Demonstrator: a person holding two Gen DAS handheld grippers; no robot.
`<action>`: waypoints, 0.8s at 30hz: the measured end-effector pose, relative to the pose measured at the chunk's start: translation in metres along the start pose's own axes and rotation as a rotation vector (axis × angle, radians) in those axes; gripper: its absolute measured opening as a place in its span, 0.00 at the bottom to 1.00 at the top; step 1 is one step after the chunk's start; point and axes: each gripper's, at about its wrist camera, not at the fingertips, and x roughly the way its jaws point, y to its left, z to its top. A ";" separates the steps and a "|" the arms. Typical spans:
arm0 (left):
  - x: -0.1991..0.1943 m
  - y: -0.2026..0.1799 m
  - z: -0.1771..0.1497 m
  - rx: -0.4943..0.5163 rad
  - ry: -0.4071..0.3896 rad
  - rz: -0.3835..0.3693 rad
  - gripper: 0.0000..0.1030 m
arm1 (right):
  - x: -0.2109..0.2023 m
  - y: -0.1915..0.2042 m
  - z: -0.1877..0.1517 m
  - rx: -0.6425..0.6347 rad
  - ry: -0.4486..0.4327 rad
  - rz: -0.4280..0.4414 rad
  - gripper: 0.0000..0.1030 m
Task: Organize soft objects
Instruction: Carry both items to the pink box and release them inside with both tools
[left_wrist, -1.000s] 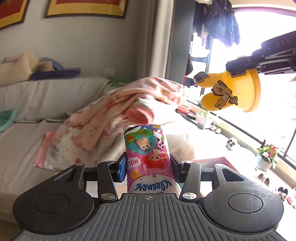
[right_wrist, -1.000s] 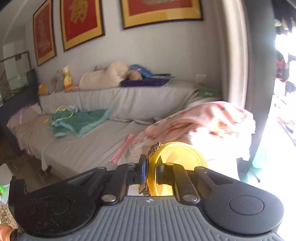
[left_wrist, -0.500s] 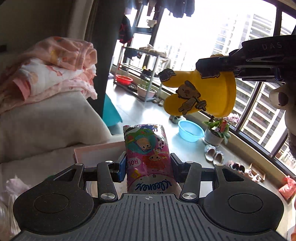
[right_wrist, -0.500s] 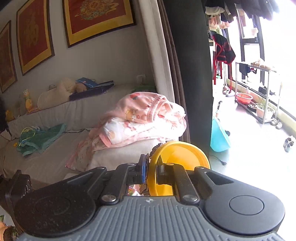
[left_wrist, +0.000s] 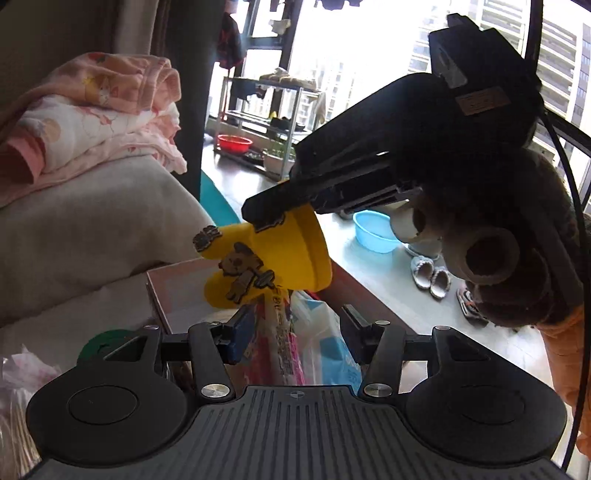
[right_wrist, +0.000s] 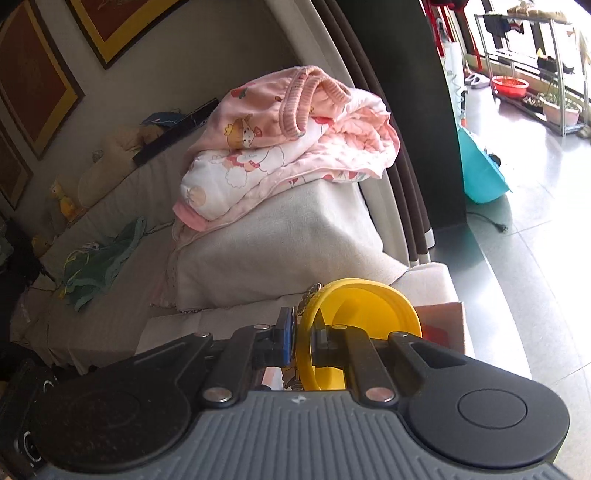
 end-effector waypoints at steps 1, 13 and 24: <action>0.004 -0.002 -0.005 0.004 0.030 0.000 0.54 | 0.012 -0.007 0.000 0.033 0.025 0.022 0.09; -0.009 0.004 -0.025 -0.034 0.025 -0.026 0.53 | 0.030 -0.029 -0.001 0.099 0.027 -0.056 0.21; -0.035 -0.004 -0.035 -0.049 -0.007 -0.044 0.53 | 0.011 0.020 -0.001 -0.178 -0.080 -0.207 0.18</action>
